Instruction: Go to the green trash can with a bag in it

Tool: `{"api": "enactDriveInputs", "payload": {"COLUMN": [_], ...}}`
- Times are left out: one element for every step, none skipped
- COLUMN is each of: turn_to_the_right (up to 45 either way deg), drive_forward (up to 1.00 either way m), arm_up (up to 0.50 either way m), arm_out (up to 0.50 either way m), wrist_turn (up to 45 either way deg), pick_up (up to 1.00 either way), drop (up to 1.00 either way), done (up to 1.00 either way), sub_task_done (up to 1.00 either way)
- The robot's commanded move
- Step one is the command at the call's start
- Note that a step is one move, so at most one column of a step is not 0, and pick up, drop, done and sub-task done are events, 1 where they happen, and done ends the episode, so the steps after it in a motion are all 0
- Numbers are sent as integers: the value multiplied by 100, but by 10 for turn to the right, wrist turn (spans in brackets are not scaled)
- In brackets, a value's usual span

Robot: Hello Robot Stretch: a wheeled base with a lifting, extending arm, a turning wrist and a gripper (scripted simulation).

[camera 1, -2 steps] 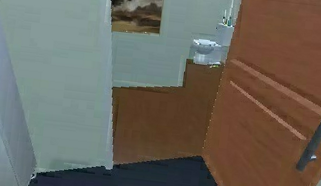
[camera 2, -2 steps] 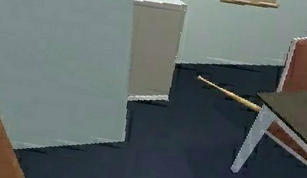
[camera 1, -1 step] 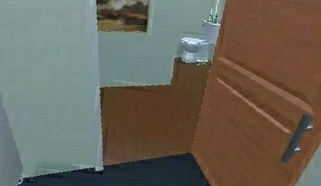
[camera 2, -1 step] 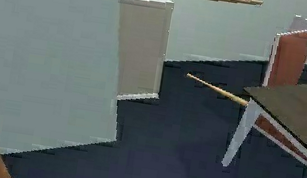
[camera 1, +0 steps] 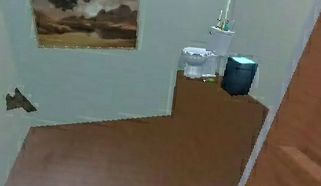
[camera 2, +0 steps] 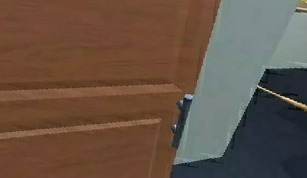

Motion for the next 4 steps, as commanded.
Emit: {"api": "enactDriveInputs", "payload": {"turn_to_the_right": [0,-180,0,450], "drive_forward": [25,0,30,0], "arm_up": [0,0,0,0], "arm_out": [0,0,0,0], "wrist_turn": [0,0,0,0], "pick_up": [0,0,0,0], "drop": [0,0,0,0], "done": [0,0,0,0], "sub_task_done": [0,0,0,0]}}
